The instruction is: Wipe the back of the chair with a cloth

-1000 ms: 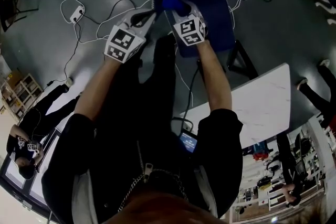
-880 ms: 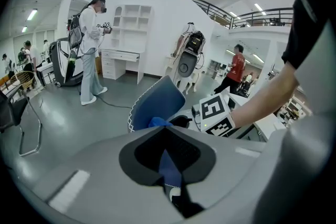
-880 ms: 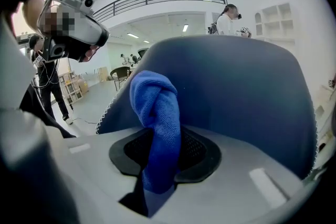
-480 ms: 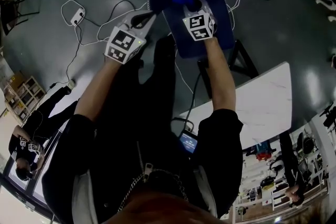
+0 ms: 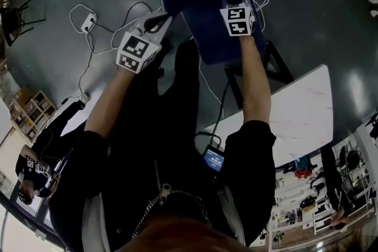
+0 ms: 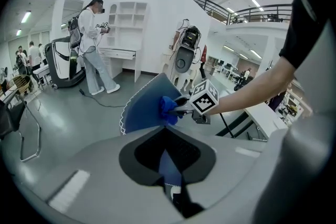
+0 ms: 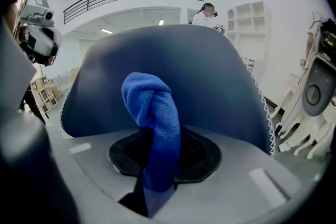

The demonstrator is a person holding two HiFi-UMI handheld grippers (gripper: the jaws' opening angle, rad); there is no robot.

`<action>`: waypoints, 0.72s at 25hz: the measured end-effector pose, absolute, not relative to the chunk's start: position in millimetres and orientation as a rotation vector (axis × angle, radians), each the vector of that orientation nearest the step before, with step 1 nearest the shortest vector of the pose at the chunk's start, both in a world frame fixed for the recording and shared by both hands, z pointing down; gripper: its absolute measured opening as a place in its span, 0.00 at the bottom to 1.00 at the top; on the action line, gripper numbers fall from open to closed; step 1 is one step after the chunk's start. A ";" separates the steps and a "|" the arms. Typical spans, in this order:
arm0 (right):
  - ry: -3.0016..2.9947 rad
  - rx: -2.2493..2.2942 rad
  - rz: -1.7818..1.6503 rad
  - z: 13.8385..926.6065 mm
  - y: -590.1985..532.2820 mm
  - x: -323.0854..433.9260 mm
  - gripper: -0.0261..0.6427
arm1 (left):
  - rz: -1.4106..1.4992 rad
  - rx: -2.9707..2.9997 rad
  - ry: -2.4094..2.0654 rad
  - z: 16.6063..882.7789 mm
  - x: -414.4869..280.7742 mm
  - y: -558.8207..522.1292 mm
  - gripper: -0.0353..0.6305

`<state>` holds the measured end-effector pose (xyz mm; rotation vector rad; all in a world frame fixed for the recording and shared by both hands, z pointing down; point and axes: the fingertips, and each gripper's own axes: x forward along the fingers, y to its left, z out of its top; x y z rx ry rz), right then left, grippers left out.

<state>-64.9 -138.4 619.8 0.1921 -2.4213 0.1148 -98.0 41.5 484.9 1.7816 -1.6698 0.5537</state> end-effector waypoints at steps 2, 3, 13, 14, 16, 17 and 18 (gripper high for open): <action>-2.415 0.238 0.145 621.2 -150.5 -60.7 0.20 | 0.561 1.784 -1.661 484.7 -96.3 40.6 0.07; -2.412 0.258 0.157 621.8 -156.0 -58.4 0.20 | 0.564 1.786 -1.655 485.3 -95.2 41.0 0.07; -2.390 0.344 0.180 626.1 -188.0 -44.6 0.20 | 0.579 1.793 -1.642 489.1 -92.4 37.1 0.07; -2.389 0.350 0.176 626.6 -189.0 -43.9 0.20 | 0.581 1.793 -1.638 489.6 -91.9 37.0 0.07; -2.388 0.362 0.168 627.7 -191.2 -43.0 0.20 | 0.585 1.794 -1.636 490.9 -91.7 36.2 0.07; -2.386 0.368 0.168 628.3 -192.4 -42.3 0.20 | 0.586 1.795 -1.635 492.0 -91.6 36.0 0.07; -2.385 0.376 0.170 628.9 -193.9 -41.0 0.20 | 0.587 1.796 -1.634 493.3 -91.0 36.0 0.07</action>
